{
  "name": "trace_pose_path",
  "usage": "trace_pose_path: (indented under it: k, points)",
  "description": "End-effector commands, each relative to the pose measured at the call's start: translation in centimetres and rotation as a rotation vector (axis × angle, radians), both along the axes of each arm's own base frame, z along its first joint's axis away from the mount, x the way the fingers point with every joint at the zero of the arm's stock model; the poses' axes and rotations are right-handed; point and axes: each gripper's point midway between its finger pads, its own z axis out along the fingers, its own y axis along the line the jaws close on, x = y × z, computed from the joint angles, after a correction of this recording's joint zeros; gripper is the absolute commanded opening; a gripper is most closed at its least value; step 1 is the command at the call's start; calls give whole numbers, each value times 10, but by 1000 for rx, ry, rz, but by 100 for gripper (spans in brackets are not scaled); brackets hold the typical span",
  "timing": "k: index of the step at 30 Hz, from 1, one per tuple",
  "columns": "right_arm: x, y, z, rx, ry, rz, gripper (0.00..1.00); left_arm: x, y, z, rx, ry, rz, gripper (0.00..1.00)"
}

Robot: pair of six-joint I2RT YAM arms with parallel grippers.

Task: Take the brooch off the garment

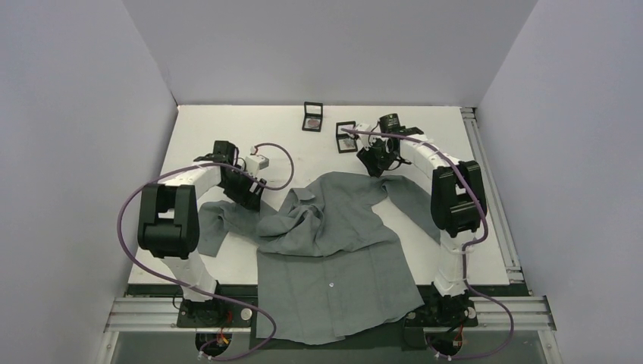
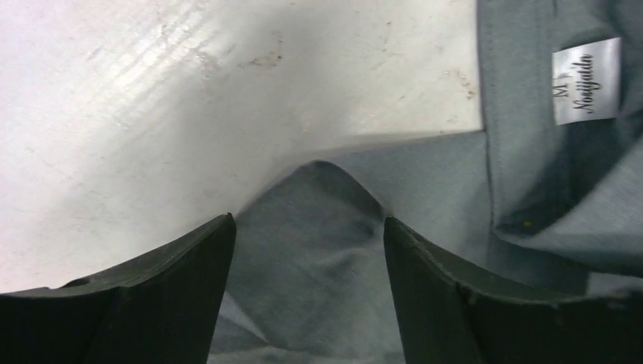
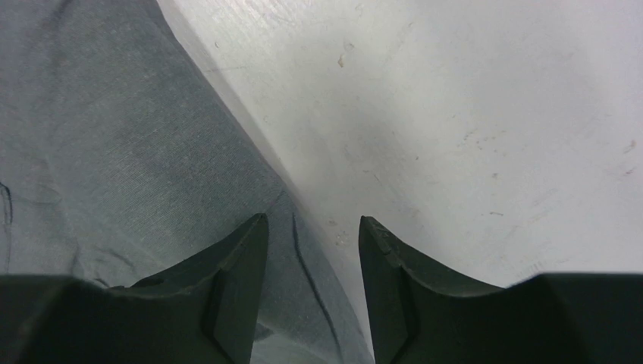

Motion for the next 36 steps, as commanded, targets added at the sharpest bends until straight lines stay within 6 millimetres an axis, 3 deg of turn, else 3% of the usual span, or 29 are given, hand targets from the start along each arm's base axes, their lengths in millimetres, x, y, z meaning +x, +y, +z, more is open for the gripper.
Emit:
trace_pose_path:
  k: [1,4,6,8,10,18,22,25,27,28,31,33,36]
  points:
    - [6,-3,-10,-33,-8,5,42,13,15,-8,86,-14,21,60]
    - [3,-21,-25,-130,9,-3,33,13,25,-12,113,-1,29,38]
    - [-5,-35,-31,-176,38,-4,22,12,35,-13,121,8,49,15]
    - [-15,-51,-34,-206,71,-7,12,15,56,-12,121,10,108,5]
    - [-25,-63,-33,-215,103,-13,0,17,71,-10,119,6,154,0]
    - [-46,-119,-4,-253,138,-41,0,23,125,3,161,-49,282,0]
    - [-47,-139,14,-249,144,-55,0,28,140,11,180,-94,325,0]
    - [-45,-123,37,-186,119,-16,0,32,134,21,145,-129,289,0]
    - [-42,-96,52,-110,86,13,15,36,112,35,49,-157,233,3]
    - [-40,-81,61,-56,70,19,29,38,106,44,27,-180,219,8]
    - [-30,-33,78,31,10,57,50,43,74,71,-108,-237,157,44]
    - [-24,-4,85,74,-21,80,52,41,52,86,-209,-262,102,61]
    - [-14,30,85,90,-45,118,53,39,24,93,-272,-276,40,72]
